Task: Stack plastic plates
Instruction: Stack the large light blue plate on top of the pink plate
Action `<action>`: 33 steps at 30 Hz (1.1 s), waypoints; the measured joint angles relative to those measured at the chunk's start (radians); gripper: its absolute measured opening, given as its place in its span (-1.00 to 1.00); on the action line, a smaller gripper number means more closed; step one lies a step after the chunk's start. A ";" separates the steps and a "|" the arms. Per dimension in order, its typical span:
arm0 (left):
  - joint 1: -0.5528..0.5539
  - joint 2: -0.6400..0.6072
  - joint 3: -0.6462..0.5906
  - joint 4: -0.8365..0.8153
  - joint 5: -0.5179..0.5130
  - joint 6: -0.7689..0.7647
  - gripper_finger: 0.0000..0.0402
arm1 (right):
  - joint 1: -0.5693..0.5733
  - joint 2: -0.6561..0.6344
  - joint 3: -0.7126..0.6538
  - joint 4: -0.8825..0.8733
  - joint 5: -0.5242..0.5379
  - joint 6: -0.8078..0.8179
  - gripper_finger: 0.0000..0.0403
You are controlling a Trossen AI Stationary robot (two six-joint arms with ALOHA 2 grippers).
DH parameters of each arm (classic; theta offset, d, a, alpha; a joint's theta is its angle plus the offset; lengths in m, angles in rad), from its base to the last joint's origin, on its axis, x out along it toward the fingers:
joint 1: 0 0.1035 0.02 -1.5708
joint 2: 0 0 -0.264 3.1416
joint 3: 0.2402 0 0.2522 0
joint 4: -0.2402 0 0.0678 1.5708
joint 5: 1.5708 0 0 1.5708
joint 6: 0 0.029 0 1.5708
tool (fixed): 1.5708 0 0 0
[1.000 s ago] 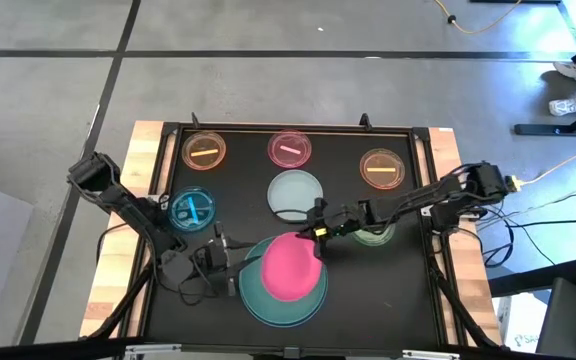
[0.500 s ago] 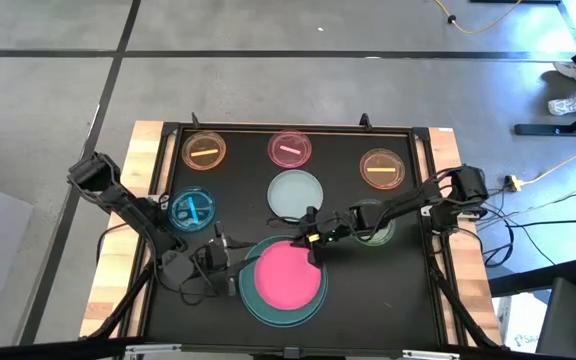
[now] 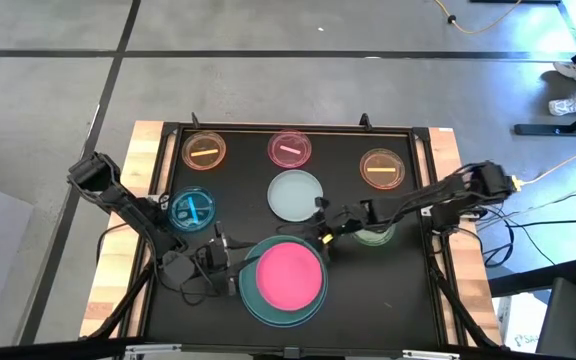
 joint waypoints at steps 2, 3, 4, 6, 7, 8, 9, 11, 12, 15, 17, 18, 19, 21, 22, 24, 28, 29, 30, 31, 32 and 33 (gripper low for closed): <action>0.000 0.000 0.000 -0.001 0.006 -0.002 -0.30 | 0.000 -0.050 0.000 -0.094 0.097 -0.083 -0.36; 0.000 0.000 0.000 -0.004 0.008 -0.002 -0.30 | 0.000 -0.067 0.001 -0.138 0.152 -0.120 -0.37; 0.002 0.000 0.000 -0.006 0.018 -0.004 -0.30 | -0.001 -0.075 0.001 -0.179 0.196 -0.150 -0.37; 0.007 0.000 0.000 -0.016 0.043 -0.024 -0.30 | -0.010 -0.076 -0.001 -0.226 0.254 -0.192 -0.37; 0.012 0.000 0.000 -0.021 0.063 -0.027 -0.30 | -0.017 -0.074 -0.006 -0.231 0.256 -0.201 -0.37; 0.018 0.000 0.000 -0.027 0.091 -0.032 -0.30 | -0.026 -0.066 -0.013 -0.228 0.245 -0.211 -0.37; 0.023 0.000 0.000 -0.036 0.115 -0.042 -0.30 | -0.033 -0.057 -0.019 -0.217 0.224 -0.219 -0.37; 0.038 0.000 -0.001 -0.042 0.150 -0.053 -0.30 | -0.046 -0.036 -0.037 -0.195 0.197 -0.246 -0.37; 0.045 0.000 0.000 -0.046 0.160 -0.063 -0.30 | -0.052 -0.023 -0.043 -0.177 0.194 -0.260 -0.37; 0.062 0.000 -0.001 -0.062 0.173 -0.082 -0.30 | -0.073 0.015 -0.049 -0.102 0.193 -0.290 -0.37; 0.067 0.000 -0.001 -0.069 0.181 -0.098 -0.30 | -0.086 0.049 -0.050 -0.080 0.192 -0.296 -0.37; 0.069 0.000 -0.001 -0.078 0.186 -0.104 -0.30 | -0.094 0.067 -0.051 -0.077 0.184 -0.296 -0.37; 0.071 0.000 -0.001 -0.087 0.187 -0.110 -0.30 | -0.100 0.080 -0.052 -0.074 0.169 -0.296 -0.37; 0.072 0.000 -0.001 -0.097 0.187 -0.123 -0.30 | -0.112 0.106 -0.050 -0.052 0.127 -0.296 -0.37; 0.072 0.000 -0.001 -0.100 0.186 -0.128 -0.30 | -0.114 0.119 -0.050 -0.050 0.113 -0.296 -0.37; 0.071 0.000 -0.001 -0.109 0.188 -0.130 -0.30 | -0.119 0.146 -0.050 -0.036 0.110 -0.298 -0.37; 0.071 0.000 -0.001 -0.110 0.198 -0.130 -0.30 | -0.119 0.177 -0.050 -0.003 0.136 -0.303 -0.37; 0.071 0.000 -0.001 -0.110 0.198 -0.130 -0.30 | -0.119 0.181 -0.050 0.003 0.141 -0.319 -0.37; 0.072 0.000 -0.001 -0.110 0.198 -0.130 -0.30 | -0.119 0.182 -0.050 0.005 0.142 -0.329 -0.37; 0.072 0.000 -0.001 -0.110 0.198 -0.130 -0.30 | -0.119 0.182 -0.050 0.006 0.141 -0.340 -0.38; 0.072 0.000 -0.001 -0.109 0.200 -0.130 -0.30 | -0.118 0.182 -0.050 0.007 0.141 -0.345 -0.41; 0.072 0.000 -0.001 -0.109 0.200 -0.130 -0.30 | -0.118 0.182 -0.050 0.007 0.141 -0.347 -0.44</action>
